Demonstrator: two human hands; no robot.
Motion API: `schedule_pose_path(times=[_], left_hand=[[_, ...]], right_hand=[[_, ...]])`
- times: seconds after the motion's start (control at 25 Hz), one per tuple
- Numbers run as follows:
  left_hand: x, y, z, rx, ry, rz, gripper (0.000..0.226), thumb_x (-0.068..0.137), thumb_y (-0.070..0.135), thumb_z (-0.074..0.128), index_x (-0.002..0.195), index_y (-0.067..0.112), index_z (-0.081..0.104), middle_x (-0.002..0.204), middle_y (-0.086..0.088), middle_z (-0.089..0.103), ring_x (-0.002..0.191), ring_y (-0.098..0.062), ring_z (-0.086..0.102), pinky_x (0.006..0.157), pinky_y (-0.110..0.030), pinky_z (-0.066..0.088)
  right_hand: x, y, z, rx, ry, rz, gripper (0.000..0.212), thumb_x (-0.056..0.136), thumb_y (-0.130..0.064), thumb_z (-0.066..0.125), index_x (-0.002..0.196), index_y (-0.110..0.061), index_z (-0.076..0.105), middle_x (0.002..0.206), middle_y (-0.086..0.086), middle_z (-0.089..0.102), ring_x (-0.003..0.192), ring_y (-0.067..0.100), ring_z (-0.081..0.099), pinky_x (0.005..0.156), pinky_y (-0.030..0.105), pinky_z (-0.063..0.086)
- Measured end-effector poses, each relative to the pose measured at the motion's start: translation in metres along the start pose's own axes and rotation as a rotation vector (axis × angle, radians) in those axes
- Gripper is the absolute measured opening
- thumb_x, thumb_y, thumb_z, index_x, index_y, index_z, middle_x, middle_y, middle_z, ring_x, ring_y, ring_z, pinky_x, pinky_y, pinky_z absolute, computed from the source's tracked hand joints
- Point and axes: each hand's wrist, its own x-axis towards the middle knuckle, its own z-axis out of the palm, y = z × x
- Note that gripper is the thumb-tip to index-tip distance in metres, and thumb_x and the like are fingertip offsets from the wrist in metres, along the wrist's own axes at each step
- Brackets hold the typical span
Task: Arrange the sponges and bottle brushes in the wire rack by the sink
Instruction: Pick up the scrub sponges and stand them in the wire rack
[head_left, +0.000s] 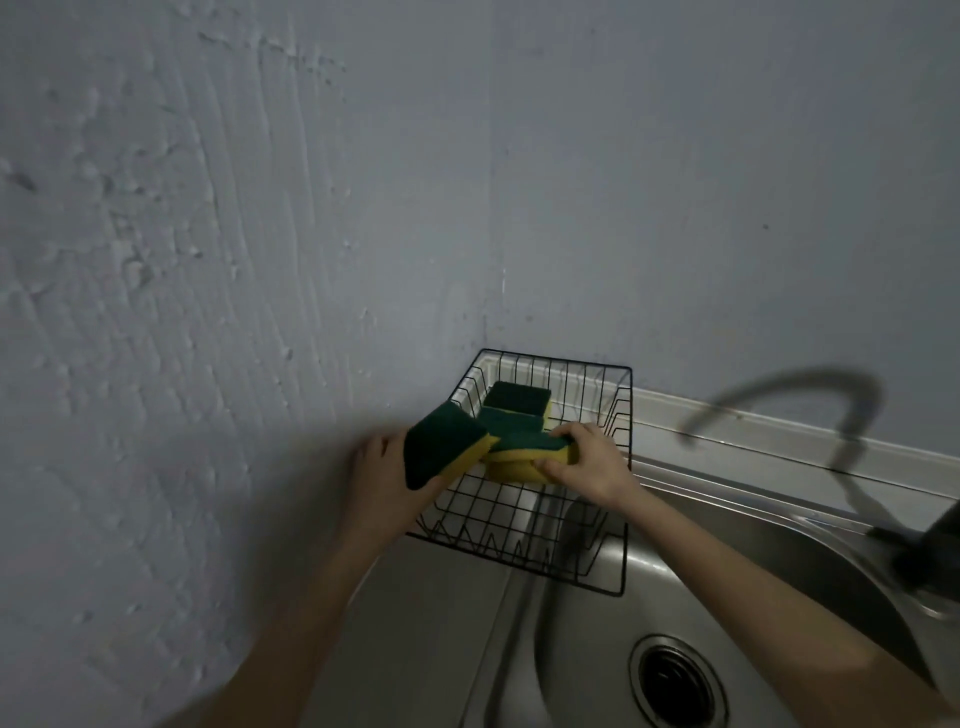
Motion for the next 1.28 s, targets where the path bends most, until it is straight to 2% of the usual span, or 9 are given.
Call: schedule_pose_path(times=[0.12, 0.4, 0.84, 1.04, 1.28], left_hand=[[0.007, -0.009, 0.004, 0.021, -0.019, 0.007, 0.065, 0.071, 0.033, 0.072, 0.127, 0.011, 0.045, 0.125, -0.018, 0.050, 0.115, -0.032, 0.047, 0.094, -0.046, 0.046], [0.011, -0.017, 0.017, 0.044, -0.066, 0.005, 0.069, 0.073, 0.031, 0.069, 0.132, 0.014, 0.038, 0.131, -0.015, 0.045, 0.119, -0.029, 0.041, 0.097, -0.042, 0.043], [0.015, -0.017, 0.020, 0.035, -0.037, 0.040, 0.069, 0.075, 0.027, 0.069, 0.133, 0.013, 0.037, 0.130, -0.016, 0.045, 0.119, -0.029, 0.042, 0.097, -0.043, 0.043], [0.015, -0.018, 0.020, 0.040, -0.041, 0.039, 0.069, 0.075, 0.027, 0.069, 0.134, 0.011, 0.036, 0.133, -0.016, 0.043, 0.121, -0.029, 0.040, 0.099, -0.041, 0.040], [0.016, -0.021, 0.022, 0.045, -0.060, 0.023, 0.071, 0.077, 0.026, 0.067, 0.136, 0.013, 0.032, 0.137, -0.013, 0.040, 0.125, -0.026, 0.036, 0.102, -0.040, 0.039]], right_hand=[[0.015, -0.001, 0.023, 0.004, -0.025, 0.013, 0.051, 0.083, -0.031, 0.063, 0.128, -0.013, 0.049, 0.133, 0.014, 0.046, 0.125, 0.028, 0.040, 0.104, 0.033, 0.034], [0.036, 0.002, 0.052, 0.038, -0.048, -0.002, 0.053, 0.078, -0.017, 0.068, 0.125, -0.008, 0.046, 0.130, 0.015, 0.042, 0.122, 0.028, 0.042, 0.101, 0.030, 0.038], [0.038, 0.004, 0.057, 0.019, -0.158, -0.056, 0.059, 0.078, -0.021, 0.069, 0.127, -0.012, 0.038, 0.129, 0.013, 0.034, 0.122, 0.025, 0.040, 0.100, 0.025, 0.039], [0.041, 0.002, 0.070, 0.019, -0.155, -0.013, 0.058, 0.078, -0.026, 0.070, 0.123, -0.010, 0.037, 0.129, 0.014, 0.032, 0.121, 0.028, 0.041, 0.103, 0.033, 0.044], [0.051, 0.002, 0.086, -0.072, -0.064, 0.014, 0.048, 0.081, -0.022, 0.066, 0.119, -0.012, 0.037, 0.126, 0.015, 0.031, 0.117, 0.031, 0.041, 0.093, 0.041, 0.052]])
